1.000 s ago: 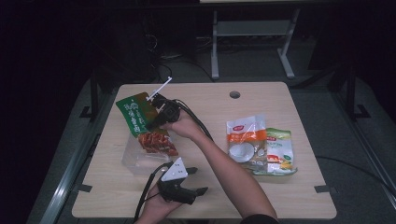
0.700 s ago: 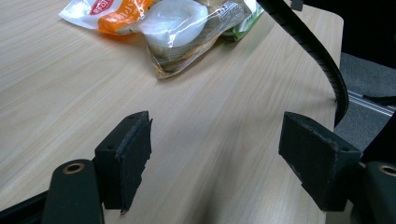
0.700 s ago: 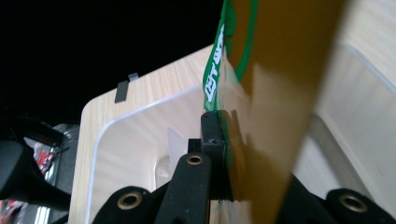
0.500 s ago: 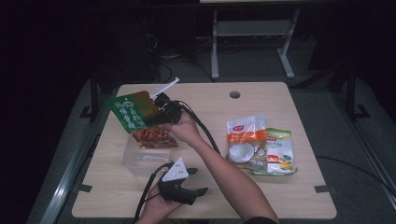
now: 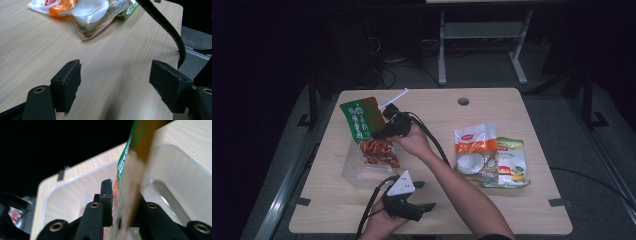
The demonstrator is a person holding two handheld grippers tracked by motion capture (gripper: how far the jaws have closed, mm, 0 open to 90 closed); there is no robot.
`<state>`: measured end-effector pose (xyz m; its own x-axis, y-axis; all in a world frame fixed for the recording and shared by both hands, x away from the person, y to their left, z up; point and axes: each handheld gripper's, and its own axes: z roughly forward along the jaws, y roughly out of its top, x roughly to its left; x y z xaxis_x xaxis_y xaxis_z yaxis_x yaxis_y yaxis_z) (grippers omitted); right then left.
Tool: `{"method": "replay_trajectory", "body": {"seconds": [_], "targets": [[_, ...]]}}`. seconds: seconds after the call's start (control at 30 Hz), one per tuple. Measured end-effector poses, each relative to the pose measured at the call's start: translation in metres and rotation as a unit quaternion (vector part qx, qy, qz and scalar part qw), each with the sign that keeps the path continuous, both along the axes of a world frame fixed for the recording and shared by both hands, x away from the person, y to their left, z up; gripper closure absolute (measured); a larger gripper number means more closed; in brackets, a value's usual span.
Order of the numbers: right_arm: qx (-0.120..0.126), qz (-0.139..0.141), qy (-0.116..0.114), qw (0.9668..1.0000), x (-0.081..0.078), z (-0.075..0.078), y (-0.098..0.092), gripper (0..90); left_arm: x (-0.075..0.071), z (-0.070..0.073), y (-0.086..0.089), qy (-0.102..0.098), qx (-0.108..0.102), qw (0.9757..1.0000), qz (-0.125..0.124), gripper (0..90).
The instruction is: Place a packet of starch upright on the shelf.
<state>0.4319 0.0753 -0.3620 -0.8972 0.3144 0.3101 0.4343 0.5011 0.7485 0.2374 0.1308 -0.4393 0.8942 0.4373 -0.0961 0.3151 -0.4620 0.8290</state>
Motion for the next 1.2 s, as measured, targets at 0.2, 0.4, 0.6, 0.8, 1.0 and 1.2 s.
{"method": "replay_trajectory", "body": {"seconds": [0.2, 0.4, 0.6, 0.8, 1.0, 1.2], "targets": [[-0.041, 0.023, 0.002, 0.9989, -0.001, 0.001, -0.009, 72.1, -0.001, 0.000, 0.000, -0.002, 0.001, 1.0000, 0.001, 24.9], [-0.069, 0.035, 0.020, 0.9968, 0.002, -0.004, -0.008, 66.6, 0.000, -0.001, 0.000, -0.003, 0.002, 1.0000, 0.002, 24.9], [-0.069, 0.037, 0.048, 0.9958, 0.016, -0.007, 0.000, 66.1, -0.001, -0.001, -0.001, -0.005, 0.005, 1.0000, -0.002, 24.9], [-0.062, 0.033, 0.058, 0.9958, 0.018, -0.012, 0.004, 88.7, -0.003, 0.000, -0.002, -0.003, 0.001, 1.0000, -0.002, 24.9], [-0.027, 0.028, 0.028, 0.9989, 0.001, -0.004, 0.002, 89.7, -0.003, 0.000, -0.002, -0.004, 0.001, 1.0000, -0.003, 24.9], [0.038, 0.010, -0.005, 0.9992, -0.018, 0.009, 0.003, 89.8, -0.003, 0.000, -0.001, -0.011, 0.006, 0.9999, -0.006, 24.9]]}}
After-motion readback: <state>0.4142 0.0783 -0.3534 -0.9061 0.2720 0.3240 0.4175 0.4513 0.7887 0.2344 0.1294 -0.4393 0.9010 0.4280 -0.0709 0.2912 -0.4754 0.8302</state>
